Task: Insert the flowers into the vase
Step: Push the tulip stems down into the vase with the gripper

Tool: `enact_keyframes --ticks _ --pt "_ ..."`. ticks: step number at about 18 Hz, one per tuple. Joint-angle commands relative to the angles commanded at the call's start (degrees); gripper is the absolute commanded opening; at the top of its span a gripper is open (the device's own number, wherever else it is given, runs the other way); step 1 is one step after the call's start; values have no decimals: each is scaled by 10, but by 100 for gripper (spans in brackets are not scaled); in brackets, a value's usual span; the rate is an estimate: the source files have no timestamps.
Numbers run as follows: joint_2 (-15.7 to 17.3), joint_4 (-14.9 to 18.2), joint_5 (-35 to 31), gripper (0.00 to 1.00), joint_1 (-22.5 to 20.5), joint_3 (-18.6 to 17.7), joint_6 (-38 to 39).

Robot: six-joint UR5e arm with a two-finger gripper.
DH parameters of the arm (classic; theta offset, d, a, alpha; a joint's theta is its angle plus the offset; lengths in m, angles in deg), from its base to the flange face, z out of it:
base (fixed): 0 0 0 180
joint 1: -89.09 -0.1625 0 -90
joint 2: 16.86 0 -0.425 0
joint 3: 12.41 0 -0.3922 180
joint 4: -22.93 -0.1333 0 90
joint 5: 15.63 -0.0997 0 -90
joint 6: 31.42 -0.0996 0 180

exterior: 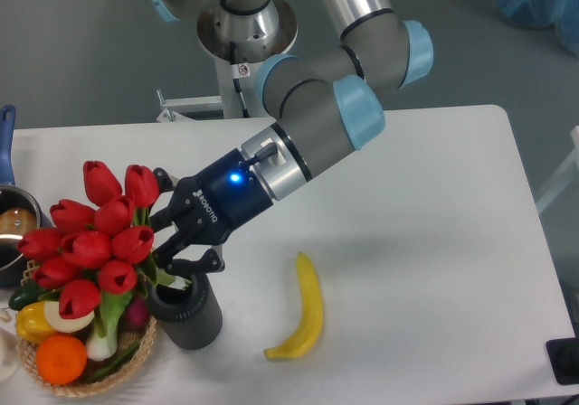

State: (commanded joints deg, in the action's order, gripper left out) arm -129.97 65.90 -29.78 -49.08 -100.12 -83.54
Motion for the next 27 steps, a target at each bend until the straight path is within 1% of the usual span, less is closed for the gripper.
enact_keyframes --ticks 6,8,12,15,18,21,22,25,27 --pt "-11 -1 -1 12 0 -7 -2" --pt "-11 -2 -2 15 -1 -13 -4" --pt "-15 -2 -10 16 -4 -42 -21" --pt "-18 -2 -16 19 -6 -67 -55" --pt "-30 -3 -46 20 -5 -76 -75" --pt "-34 -3 -54 23 -5 -83 -76" --pt "-37 -3 -54 24 -5 -83 -76" --pt "-41 -3 -72 32 -4 -84 -76" --pt "-43 -3 -79 39 -4 -87 -76"
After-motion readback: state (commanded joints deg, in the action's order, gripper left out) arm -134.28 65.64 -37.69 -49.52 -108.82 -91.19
